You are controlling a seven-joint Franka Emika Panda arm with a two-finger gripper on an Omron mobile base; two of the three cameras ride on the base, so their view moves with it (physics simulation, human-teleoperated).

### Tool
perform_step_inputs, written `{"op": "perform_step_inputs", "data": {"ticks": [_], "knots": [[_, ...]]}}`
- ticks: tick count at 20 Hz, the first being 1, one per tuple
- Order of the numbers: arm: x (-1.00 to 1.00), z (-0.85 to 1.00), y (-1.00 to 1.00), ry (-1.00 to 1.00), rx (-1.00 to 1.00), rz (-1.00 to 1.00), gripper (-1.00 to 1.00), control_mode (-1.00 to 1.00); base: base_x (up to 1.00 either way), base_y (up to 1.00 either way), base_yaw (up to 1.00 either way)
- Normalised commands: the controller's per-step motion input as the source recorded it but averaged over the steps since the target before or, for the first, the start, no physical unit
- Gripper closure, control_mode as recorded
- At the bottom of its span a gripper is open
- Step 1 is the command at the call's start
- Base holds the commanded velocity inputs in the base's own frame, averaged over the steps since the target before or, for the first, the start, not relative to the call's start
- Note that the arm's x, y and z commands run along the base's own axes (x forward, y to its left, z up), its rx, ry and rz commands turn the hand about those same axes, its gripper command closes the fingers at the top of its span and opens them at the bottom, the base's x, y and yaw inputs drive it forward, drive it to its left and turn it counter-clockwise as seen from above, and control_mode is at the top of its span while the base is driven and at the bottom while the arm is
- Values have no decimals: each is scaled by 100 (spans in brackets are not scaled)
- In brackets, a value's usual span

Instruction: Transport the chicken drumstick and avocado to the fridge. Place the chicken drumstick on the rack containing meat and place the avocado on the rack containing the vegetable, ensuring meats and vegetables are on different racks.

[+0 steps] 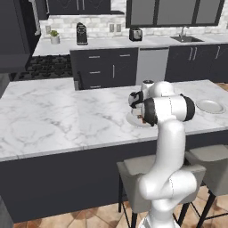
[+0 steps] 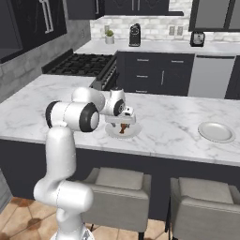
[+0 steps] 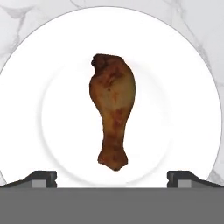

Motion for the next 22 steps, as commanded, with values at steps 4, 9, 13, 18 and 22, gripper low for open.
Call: {"op": "perform_step_inputs", "data": {"ticks": [4, 9, 13, 18, 22], "knots": [[28, -33, 0, 6, 0, -3, -100, -100, 0, 0, 0], [22, -33, 0, 4, 0, -3, -100, -100, 0, 0, 0], [21, -33, 0, 4, 0, -3, -100, -100, 0, 0, 0], [9, -39, 0, 12, 0, 0, 100, -100, 0, 0, 0], [0, -36, 0, 11, 0, 0, 100, -100, 0, 0, 0]]}}
